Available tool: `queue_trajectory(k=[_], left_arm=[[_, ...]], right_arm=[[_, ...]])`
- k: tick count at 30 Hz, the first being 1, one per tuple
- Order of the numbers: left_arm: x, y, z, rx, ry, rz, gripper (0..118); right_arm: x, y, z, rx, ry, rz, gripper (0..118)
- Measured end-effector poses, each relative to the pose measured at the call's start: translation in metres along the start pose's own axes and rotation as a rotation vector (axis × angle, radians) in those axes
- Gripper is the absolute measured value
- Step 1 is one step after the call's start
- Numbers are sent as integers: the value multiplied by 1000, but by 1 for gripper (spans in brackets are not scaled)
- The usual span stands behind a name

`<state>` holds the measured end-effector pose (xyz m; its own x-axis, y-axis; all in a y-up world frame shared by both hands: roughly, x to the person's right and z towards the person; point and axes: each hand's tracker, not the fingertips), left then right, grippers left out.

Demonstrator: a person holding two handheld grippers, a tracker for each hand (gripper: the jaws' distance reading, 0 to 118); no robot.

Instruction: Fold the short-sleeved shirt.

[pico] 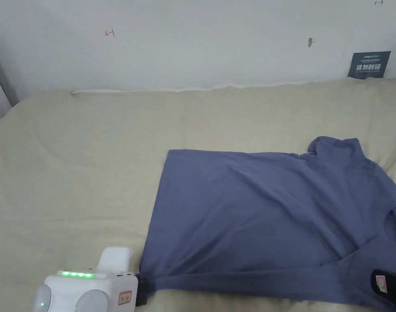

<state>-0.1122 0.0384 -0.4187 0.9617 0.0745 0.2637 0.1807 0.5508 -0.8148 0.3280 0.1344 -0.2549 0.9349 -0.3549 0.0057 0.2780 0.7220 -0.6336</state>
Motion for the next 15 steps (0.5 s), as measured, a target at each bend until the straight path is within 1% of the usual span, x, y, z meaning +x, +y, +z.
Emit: queue_trajectory(k=[2, 4, 6, 7, 8, 10, 11, 12, 13, 14, 15], left_arm=[[3, 0, 1, -25, -4, -12, 5], [3, 1, 4, -17, 4, -31, 5], [-2, 4, 10, -1, -5, -11, 5], [-3, 4, 12, 2, -16, 5, 5], [-4, 4, 15, 11, -19, 15, 5], [-4, 5, 21, 18, -24, 20, 5], [-4, 5, 23, 21, -27, 19, 5], [-3, 5, 25, 25, -36, 18, 5], [2, 6, 29, 27, -46, 20, 5], [5, 6, 32, 30, -46, 21, 5], [7, 7, 34, 32, -49, 22, 5]], right_arm=[[3, -1, -1, 0, -2, -15, 1], [10, 0, -1, 15, -10, -49, 1], [26, 3, 4, 47, -15, -105, 1], [37, 4, 7, 54, -29, -120, 1], [51, 4, 8, 46, -53, -127, 1], [79, 4, 9, 5, -149, -126, 1], [91, 4, 7, -40, -168, -108, 1], [104, 3, 5, -103, -160, -92, 2], [114, 2, 3, -149, -152, -92, 16], [123, -2, 2, -163, -159, -96, 46], [132, -5, -1, -180, -166, -99, 97]])
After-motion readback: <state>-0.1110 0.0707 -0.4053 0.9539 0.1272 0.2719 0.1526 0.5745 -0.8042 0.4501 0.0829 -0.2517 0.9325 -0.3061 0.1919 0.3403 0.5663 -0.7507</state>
